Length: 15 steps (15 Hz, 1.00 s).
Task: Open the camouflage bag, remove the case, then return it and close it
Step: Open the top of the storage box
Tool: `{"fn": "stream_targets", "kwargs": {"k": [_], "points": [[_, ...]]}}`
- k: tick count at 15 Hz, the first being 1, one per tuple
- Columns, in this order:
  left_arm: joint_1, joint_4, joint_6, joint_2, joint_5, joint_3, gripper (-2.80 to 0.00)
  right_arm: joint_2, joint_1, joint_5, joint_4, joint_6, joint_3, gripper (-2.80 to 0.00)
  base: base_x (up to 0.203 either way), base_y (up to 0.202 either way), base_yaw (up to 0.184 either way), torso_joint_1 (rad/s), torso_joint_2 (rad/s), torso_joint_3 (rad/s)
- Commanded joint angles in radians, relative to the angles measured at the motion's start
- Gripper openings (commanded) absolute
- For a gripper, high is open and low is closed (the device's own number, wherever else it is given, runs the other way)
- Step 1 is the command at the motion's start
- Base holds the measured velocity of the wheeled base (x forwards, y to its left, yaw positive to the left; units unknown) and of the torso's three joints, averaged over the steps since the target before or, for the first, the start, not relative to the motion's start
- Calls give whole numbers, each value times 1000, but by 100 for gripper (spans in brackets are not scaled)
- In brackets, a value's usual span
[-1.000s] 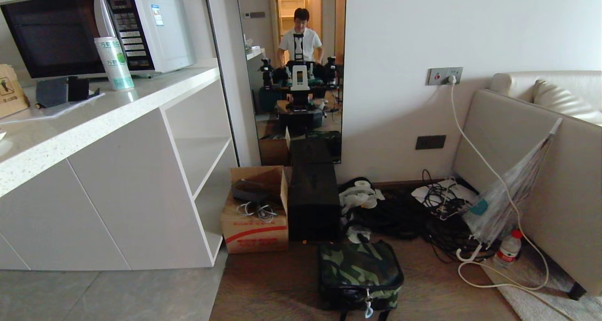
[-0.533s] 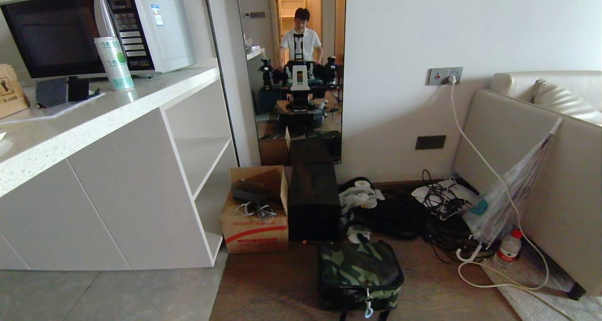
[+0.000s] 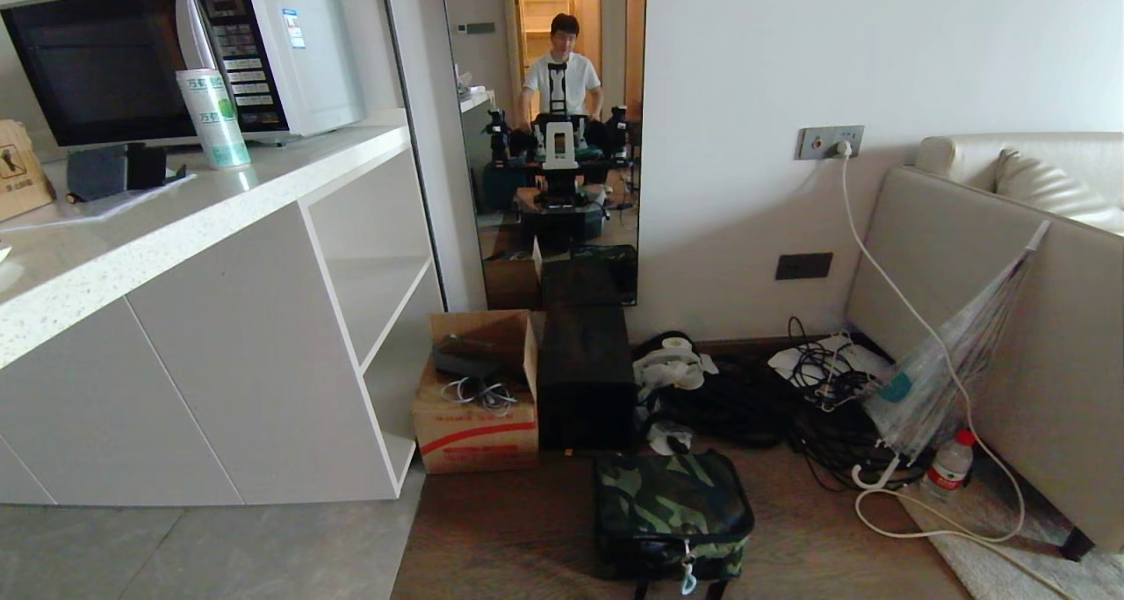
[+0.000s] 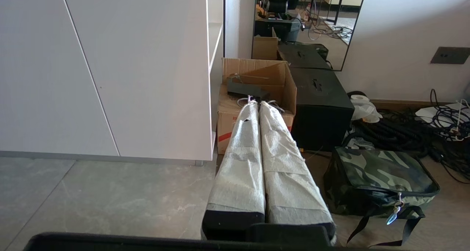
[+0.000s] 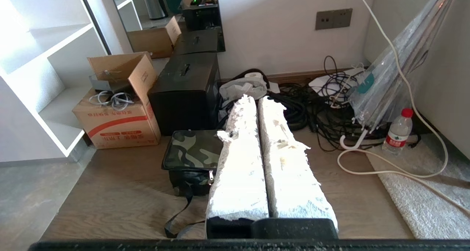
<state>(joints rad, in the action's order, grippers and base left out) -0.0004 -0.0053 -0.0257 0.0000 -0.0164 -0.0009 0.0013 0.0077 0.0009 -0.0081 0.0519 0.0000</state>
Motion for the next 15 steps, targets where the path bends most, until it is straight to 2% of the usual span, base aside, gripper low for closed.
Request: {"fn": "stream_targets", "kwargs": {"k": [1,15], "points": [[0,-1,1,0,0,1,-280,0,0,1,-1,0,0,-280,0,0,0,0,0,0],[-1,-4,-10,0,1,2,-280,0,0,1,0,0,0,-280,0,0,0,0,0,0]]}}
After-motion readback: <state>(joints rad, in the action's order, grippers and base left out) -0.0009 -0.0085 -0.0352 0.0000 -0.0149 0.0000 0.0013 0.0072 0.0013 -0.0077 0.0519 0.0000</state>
